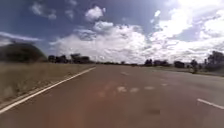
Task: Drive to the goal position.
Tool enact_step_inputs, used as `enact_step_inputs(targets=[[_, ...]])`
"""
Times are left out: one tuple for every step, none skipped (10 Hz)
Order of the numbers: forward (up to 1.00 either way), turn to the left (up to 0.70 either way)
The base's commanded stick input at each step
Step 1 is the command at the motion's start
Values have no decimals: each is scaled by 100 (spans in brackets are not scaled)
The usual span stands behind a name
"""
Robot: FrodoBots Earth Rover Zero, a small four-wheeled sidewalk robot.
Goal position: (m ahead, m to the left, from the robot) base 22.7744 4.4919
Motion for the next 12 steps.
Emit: enact_step_inputs(targets=[[100,0],[100,0],[100,0],[100,0],[100,0],[100,0],[100,0],[100,0],[100,0],[100,0],[100,0],[100,0]])
